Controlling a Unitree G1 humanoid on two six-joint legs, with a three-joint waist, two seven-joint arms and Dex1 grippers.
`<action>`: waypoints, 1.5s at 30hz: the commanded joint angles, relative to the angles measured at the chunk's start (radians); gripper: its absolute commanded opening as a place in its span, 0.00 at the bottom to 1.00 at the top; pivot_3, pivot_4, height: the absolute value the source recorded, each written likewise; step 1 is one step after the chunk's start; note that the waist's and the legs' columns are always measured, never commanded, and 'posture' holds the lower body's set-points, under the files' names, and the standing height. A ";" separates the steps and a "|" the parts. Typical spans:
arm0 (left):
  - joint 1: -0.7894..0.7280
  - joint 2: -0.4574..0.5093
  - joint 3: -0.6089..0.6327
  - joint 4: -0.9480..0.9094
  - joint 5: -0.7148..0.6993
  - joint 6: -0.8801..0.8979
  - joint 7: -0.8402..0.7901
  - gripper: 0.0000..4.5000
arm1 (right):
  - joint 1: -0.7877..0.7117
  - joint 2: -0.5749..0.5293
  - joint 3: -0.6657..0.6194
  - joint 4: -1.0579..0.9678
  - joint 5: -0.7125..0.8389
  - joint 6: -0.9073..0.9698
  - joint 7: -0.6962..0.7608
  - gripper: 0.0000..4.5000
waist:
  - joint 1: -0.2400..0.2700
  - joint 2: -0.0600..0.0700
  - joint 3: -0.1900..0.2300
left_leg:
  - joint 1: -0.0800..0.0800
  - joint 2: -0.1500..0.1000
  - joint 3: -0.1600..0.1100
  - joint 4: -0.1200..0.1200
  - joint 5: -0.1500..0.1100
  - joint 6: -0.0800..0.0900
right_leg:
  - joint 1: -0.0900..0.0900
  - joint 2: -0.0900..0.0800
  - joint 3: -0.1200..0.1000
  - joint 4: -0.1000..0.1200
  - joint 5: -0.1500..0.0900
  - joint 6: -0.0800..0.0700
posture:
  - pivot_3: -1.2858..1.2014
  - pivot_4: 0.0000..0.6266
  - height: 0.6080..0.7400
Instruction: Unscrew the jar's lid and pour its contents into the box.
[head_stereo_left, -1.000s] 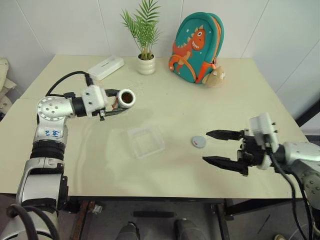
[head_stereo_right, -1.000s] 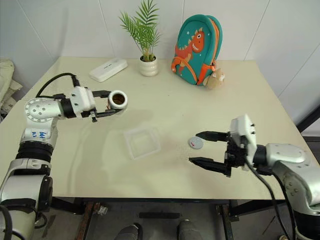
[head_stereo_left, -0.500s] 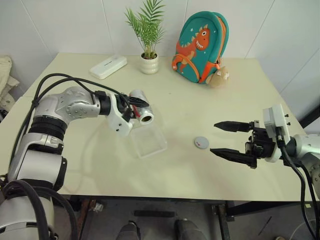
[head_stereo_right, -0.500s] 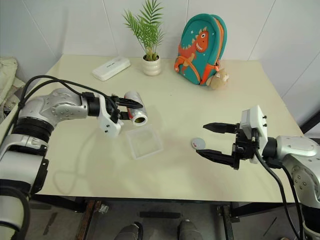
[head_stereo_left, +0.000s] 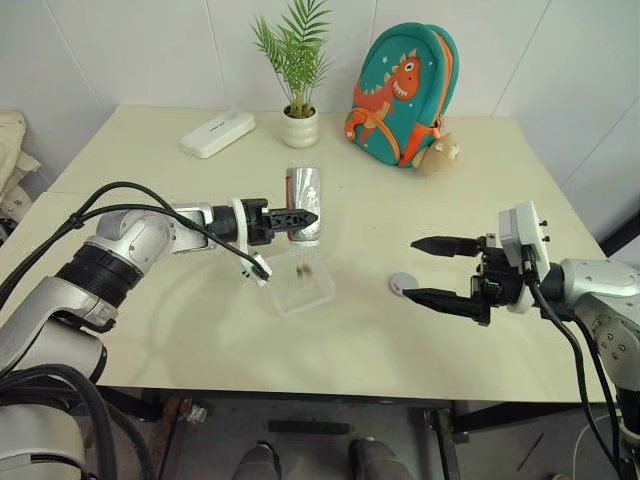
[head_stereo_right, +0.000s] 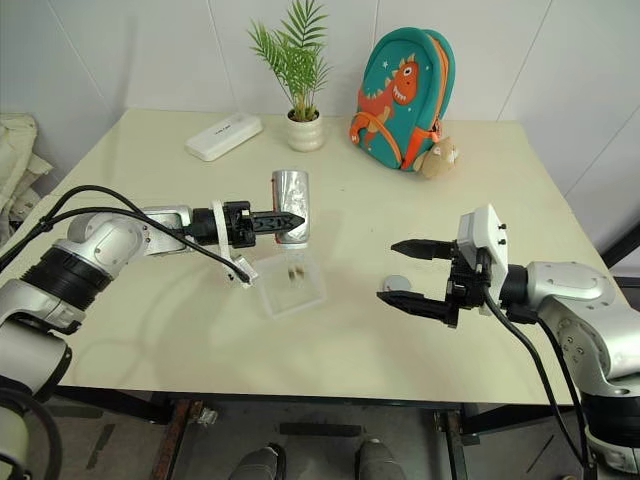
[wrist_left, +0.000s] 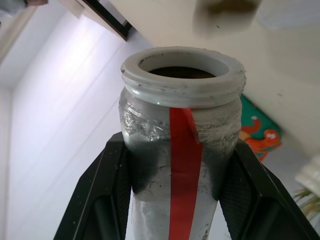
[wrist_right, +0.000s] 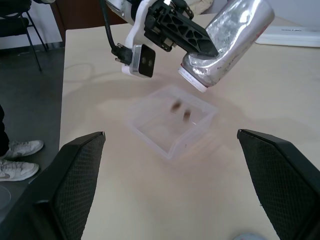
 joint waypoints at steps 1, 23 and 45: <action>-0.001 0.029 0.004 -0.069 0.027 0.068 0.033 0.44 | -0.028 0.005 -0.002 -0.006 -0.004 -0.021 0.003 0.99 | -0.001 0.000 0.000 | 0.000 0.000 0.000 0.000 0.000 0.000 | 0.000 0.000 0.000 0.001 0.000 0.000 | 0.52 0.24 1.00; 0.254 -0.368 0.735 0.324 -1.754 0.347 -1.218 0.44 | -0.123 0.009 0.036 0.040 0.006 -0.018 0.085 0.99 | -0.008 0.000 0.000 | 0.002 0.000 0.002 0.011 0.000 0.000 | 0.000 0.000 0.002 0.012 0.000 -0.001 | 0.52 0.24 1.00; 0.383 -0.364 0.879 0.206 -1.949 0.735 -1.417 1.00 | -0.226 0.039 0.084 0.198 -0.057 -0.057 0.194 1.00 | -0.008 0.000 0.000 | 0.003 0.000 -0.001 0.013 0.000 0.000 | 0.002 0.001 0.000 0.013 0.000 -0.001 | 0.52 0.24 1.00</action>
